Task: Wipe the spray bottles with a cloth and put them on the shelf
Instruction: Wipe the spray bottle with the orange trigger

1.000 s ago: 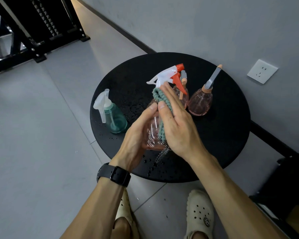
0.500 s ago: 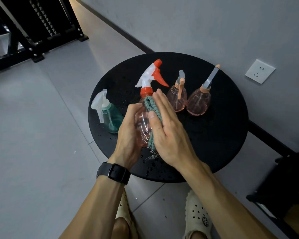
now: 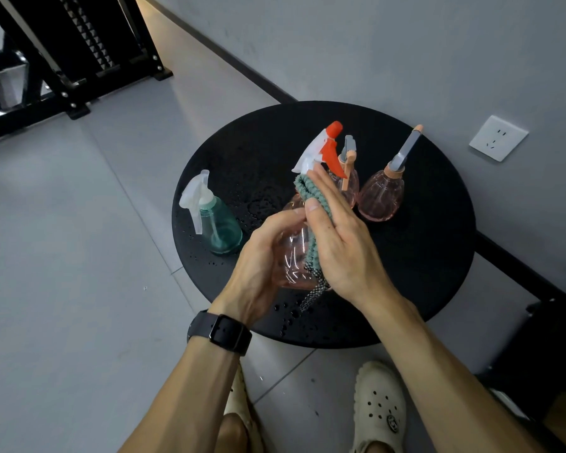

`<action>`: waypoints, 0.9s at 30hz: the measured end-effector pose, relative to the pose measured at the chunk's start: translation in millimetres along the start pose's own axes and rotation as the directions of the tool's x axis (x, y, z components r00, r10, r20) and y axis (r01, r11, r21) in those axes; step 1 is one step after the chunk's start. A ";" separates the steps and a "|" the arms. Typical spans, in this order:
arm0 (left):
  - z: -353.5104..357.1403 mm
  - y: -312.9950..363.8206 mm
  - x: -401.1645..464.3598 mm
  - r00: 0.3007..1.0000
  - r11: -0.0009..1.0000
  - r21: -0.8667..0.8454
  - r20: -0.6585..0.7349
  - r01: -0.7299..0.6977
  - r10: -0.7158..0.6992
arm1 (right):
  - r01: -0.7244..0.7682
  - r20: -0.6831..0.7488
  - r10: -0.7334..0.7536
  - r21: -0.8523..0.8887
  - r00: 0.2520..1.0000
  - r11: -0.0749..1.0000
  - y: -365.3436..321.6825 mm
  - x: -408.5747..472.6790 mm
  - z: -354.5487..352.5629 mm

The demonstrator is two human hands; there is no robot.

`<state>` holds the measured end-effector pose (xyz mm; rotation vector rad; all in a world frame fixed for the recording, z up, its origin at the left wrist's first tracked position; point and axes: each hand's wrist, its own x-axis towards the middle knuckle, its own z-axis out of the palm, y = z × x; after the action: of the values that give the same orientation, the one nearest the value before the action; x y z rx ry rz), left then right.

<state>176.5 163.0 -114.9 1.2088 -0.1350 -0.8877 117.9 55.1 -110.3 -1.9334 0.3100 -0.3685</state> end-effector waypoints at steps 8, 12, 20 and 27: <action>-5.9 3.6 3.5 0.993 0.954 -0.279 -0.069 -0.112 0.096 | 0.022 -0.011 -0.022 0.002 1.000 1.000 -4.4 -8.6 13.5; -7.9 1.9 5.5 0.993 0.929 -0.353 -0.075 -0.109 0.088 | 0.093 -0.009 -0.094 -0.065 0.996 0.994 -6.7 -11.0 18.6; -5.3 1.6 -0.3 0.998 0.980 -0.193 0.016 0.055 -0.052 | 0.033 -0.006 -0.034 -0.045 0.999 0.998 -8.0 -3.3 1.5; 1.2 4.5 -2.5 0.996 1.000 0.014 0.091 0.016 -0.018 | -0.012 0.010 0.012 -0.026 1.000 1.000 -3.5 0.2 -6.5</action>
<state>176.6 164.1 -109.7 1.1836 -0.2043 -0.9585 115.7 50.8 -104.8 -1.9576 0.3209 -0.3487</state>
